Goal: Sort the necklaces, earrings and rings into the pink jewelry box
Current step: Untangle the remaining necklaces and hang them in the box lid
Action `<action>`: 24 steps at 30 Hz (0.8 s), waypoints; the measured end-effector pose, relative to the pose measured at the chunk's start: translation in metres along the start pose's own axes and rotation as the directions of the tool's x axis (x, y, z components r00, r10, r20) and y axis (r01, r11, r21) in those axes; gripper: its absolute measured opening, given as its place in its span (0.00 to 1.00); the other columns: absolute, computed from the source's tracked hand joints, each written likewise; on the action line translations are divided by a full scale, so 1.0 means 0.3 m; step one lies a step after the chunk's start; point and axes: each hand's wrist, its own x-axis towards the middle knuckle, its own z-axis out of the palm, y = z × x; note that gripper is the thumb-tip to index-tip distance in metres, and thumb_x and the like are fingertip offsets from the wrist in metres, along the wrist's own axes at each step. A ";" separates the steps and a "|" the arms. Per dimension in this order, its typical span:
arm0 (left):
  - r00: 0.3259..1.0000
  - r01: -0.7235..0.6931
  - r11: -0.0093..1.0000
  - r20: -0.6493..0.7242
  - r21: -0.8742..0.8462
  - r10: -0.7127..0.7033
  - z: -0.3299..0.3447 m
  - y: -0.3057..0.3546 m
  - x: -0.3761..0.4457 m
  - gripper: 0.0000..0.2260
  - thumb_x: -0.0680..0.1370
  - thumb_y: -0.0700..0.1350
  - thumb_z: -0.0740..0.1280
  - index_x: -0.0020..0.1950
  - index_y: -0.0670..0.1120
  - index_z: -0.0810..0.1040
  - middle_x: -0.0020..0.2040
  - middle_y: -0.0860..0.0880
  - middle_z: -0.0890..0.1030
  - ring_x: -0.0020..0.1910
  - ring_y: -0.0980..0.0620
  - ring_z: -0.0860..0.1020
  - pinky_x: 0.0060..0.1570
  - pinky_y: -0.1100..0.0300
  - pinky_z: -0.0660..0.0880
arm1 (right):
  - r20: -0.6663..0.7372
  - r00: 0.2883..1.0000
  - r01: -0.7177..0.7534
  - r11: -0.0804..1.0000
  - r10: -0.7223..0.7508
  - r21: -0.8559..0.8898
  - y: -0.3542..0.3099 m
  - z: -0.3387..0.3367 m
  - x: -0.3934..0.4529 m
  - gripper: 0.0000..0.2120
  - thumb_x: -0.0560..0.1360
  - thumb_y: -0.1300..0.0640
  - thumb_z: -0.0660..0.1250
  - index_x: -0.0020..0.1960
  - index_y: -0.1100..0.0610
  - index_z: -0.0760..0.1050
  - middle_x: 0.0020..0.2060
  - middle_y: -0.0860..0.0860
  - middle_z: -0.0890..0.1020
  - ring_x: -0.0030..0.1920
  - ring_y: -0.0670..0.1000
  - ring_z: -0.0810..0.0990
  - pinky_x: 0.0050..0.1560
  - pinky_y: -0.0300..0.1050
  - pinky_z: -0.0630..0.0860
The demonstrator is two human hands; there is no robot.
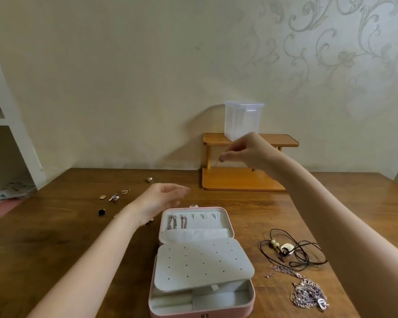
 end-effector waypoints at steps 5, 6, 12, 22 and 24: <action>0.961 0.218 0.668 -0.276 0.712 -0.021 -0.024 -0.089 0.071 0.09 0.77 0.41 0.63 0.54 0.45 0.80 0.58 0.48 0.79 0.56 0.50 0.75 0.52 0.60 0.70 | -0.008 1.000 -0.027 0.993 0.026 -0.116 -0.005 0.010 0.039 0.09 0.74 0.57 0.68 0.49 0.62 0.81 0.33 0.48 0.75 0.34 0.44 0.71 0.31 0.31 0.67; 0.967 0.210 0.629 -0.252 0.748 -0.023 -0.020 -0.102 0.075 0.10 0.77 0.39 0.61 0.53 0.45 0.81 0.57 0.48 0.79 0.55 0.51 0.76 0.50 0.61 0.71 | -0.012 0.999 -0.047 0.992 0.046 -0.120 0.000 0.003 0.040 0.09 0.74 0.57 0.68 0.50 0.62 0.80 0.33 0.48 0.75 0.34 0.44 0.71 0.31 0.31 0.66; 0.965 0.106 0.515 -0.213 0.851 0.154 -0.001 -0.114 0.071 0.10 0.79 0.40 0.58 0.49 0.48 0.80 0.47 0.51 0.82 0.38 0.55 0.75 0.55 0.53 0.74 | -0.001 0.992 -0.129 0.988 0.130 -0.083 0.007 -0.033 0.034 0.09 0.74 0.56 0.68 0.49 0.60 0.80 0.32 0.48 0.74 0.30 0.44 0.67 0.23 0.29 0.63; 0.869 -0.145 0.682 -0.238 0.717 0.435 0.021 -0.048 0.010 0.07 0.81 0.41 0.56 0.49 0.45 0.74 0.38 0.50 0.78 0.31 0.57 0.72 0.25 0.69 0.66 | -0.055 0.998 -0.041 0.999 0.041 0.006 -0.098 -0.047 0.028 0.10 0.74 0.54 0.68 0.50 0.59 0.80 0.31 0.49 0.73 0.28 0.45 0.64 0.22 0.31 0.62; 0.860 -0.196 0.710 -0.230 0.677 0.456 0.020 -0.041 -0.001 0.07 0.80 0.39 0.56 0.50 0.44 0.74 0.41 0.49 0.79 0.35 0.57 0.74 0.29 0.69 0.69 | -0.070 0.997 -0.022 1.000 0.023 0.010 -0.123 -0.050 0.033 0.09 0.73 0.54 0.68 0.50 0.59 0.81 0.31 0.49 0.73 0.28 0.45 0.65 0.22 0.30 0.63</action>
